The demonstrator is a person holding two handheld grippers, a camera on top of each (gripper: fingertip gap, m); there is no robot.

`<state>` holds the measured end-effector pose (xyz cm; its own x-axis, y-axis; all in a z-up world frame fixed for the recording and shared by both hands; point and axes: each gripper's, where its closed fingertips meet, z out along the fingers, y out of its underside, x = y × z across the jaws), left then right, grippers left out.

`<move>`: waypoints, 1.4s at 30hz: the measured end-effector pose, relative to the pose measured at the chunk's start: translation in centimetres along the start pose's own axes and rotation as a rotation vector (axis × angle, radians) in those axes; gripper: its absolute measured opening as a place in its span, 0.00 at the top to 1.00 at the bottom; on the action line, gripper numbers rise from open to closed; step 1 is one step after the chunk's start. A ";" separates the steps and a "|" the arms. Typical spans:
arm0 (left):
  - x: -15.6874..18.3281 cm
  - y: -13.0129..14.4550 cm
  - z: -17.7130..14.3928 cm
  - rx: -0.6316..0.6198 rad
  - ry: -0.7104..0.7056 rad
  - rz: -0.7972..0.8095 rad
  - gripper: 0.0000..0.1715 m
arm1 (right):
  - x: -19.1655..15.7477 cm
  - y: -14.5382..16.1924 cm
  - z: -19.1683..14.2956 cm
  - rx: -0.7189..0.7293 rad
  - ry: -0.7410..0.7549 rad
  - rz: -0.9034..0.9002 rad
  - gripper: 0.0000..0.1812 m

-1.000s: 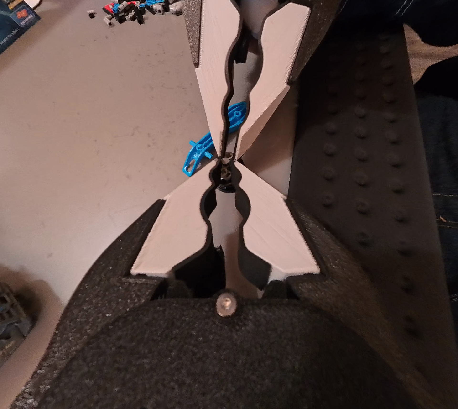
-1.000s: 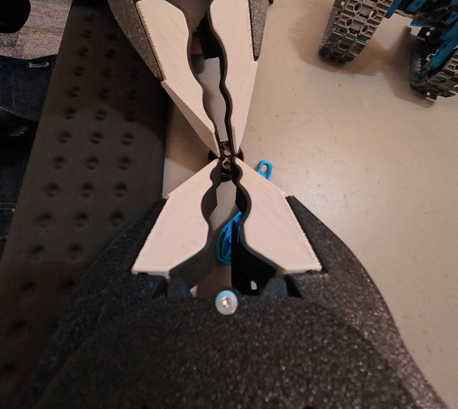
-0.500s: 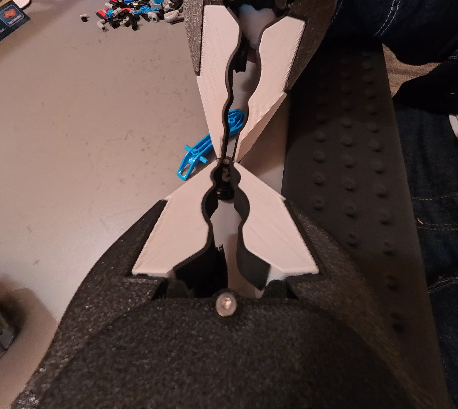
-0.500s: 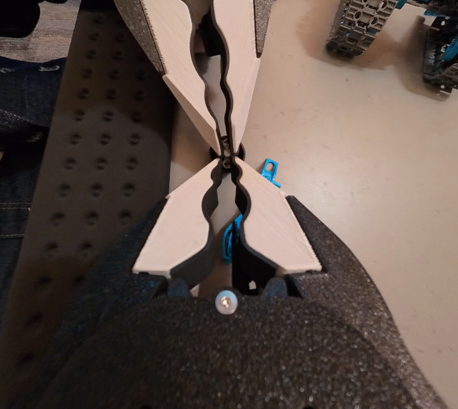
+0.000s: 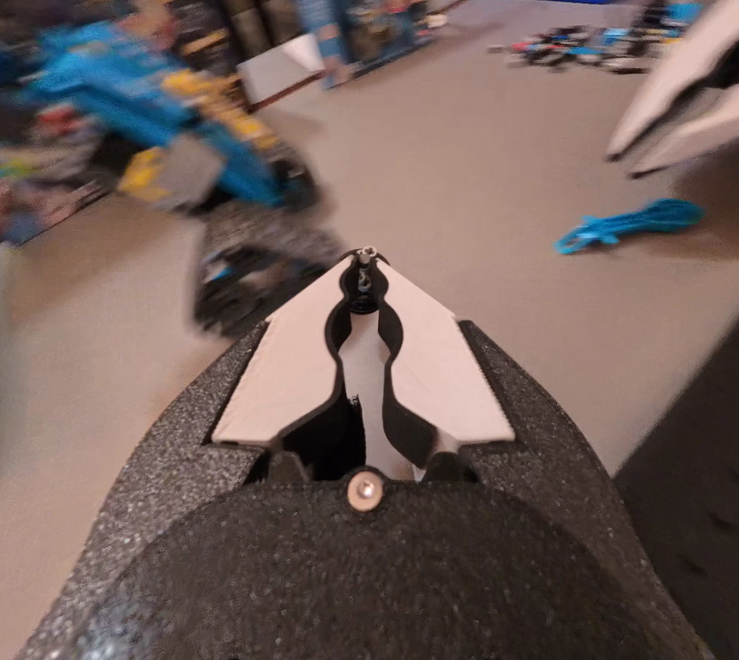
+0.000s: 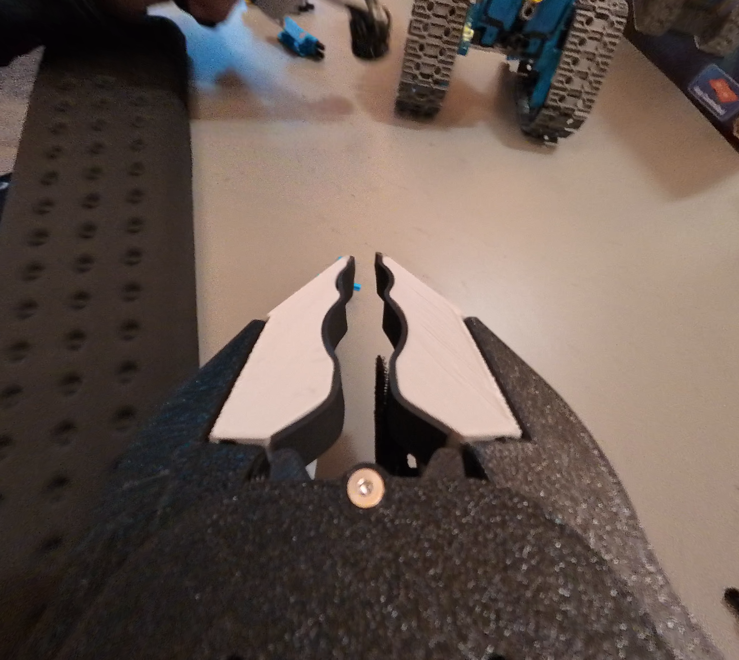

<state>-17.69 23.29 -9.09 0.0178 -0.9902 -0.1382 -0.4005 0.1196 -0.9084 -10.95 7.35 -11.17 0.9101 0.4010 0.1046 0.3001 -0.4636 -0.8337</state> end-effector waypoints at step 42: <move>-5.7 0.5 4.8 -0.240 -0.105 -0.368 0.65 | 2.9 1.9 0.7 -0.009 0.030 0.217 0.92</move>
<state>-13.63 29.38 -10.61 0.2867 -0.9497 0.1263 -0.5513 -0.2713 -0.7890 -7.92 8.19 -12.86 0.9618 0.2669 -0.0605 0.0984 -0.5436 -0.8335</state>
